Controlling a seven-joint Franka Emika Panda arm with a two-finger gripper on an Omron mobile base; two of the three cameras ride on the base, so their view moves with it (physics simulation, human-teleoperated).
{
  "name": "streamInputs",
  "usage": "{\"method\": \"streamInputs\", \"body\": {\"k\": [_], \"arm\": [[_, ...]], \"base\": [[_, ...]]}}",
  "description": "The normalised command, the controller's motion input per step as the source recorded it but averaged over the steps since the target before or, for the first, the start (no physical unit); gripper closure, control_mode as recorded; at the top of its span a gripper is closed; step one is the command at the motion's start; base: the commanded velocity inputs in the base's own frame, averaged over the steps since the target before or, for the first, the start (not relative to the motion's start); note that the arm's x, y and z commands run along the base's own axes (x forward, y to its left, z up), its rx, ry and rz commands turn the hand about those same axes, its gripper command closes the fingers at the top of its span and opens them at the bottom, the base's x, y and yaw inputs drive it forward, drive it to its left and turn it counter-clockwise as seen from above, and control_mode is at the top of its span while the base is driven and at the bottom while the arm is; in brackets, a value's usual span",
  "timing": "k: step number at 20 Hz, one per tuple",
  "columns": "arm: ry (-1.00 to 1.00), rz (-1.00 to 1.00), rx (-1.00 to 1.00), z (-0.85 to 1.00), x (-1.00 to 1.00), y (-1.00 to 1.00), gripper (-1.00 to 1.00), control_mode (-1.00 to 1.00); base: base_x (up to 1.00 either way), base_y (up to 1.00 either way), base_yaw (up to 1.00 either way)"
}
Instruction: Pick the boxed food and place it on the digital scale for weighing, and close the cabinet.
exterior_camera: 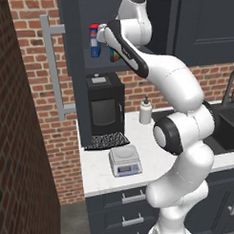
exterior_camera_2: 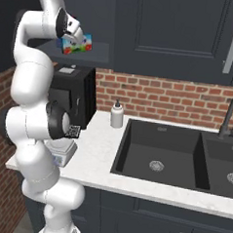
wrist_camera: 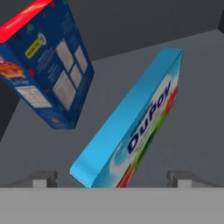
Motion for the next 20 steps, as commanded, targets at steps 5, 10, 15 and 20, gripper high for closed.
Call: {"method": "streamInputs", "body": {"k": [5,10,15,20], "arm": [[0.02,0.00,0.00,-0.01,0.23,0.03,-1.00,-1.00],[0.00,0.00,0.00,0.00,0.18,0.03,-1.00,-1.00],[0.01,0.00,0.00,-0.02,0.01,0.00,-1.00,-1.00],[0.00,0.00,0.00,-0.24,0.00,0.00,-1.00,-1.00]], "base": [[0.00,0.00,0.00],[0.00,0.00,0.00],[0.00,0.00,0.00],[0.00,0.00,0.00]]}}
